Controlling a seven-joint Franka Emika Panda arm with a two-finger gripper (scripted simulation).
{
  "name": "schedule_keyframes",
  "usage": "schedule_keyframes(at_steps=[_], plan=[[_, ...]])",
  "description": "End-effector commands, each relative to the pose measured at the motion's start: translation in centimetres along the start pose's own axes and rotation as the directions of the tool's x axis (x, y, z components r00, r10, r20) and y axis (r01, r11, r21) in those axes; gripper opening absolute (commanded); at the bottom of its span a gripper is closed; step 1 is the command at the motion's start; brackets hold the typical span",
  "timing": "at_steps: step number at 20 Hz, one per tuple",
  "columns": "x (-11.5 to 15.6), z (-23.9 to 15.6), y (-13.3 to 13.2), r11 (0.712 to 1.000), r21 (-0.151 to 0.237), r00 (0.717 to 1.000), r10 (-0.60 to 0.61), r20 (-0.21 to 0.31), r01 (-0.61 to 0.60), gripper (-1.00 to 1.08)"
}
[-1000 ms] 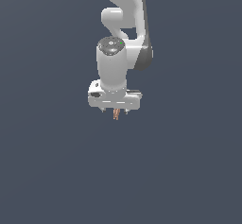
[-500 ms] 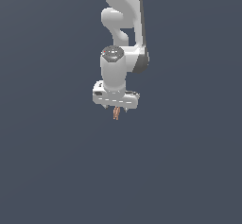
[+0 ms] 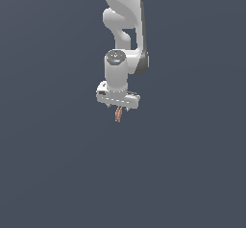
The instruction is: Pick up the object and move it to a goal position.
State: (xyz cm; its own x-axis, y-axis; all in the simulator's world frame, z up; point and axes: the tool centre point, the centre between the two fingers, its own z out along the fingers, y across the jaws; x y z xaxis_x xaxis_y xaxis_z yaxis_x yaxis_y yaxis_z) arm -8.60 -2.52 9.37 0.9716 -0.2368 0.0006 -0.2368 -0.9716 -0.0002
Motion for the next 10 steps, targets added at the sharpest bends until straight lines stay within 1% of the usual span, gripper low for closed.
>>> schedule_keyframes(at_steps=[1,6,10], plan=[[-0.4,0.3,0.1,1.0,0.0,1.0,0.007,0.0,-0.007,1.0],[-0.4,0.4,0.1,1.0,0.0,1.0,0.007,0.001,-0.007,1.0],[-0.4,1.3,0.1,1.0,0.0,1.0,0.007,0.001,-0.007,1.0]])
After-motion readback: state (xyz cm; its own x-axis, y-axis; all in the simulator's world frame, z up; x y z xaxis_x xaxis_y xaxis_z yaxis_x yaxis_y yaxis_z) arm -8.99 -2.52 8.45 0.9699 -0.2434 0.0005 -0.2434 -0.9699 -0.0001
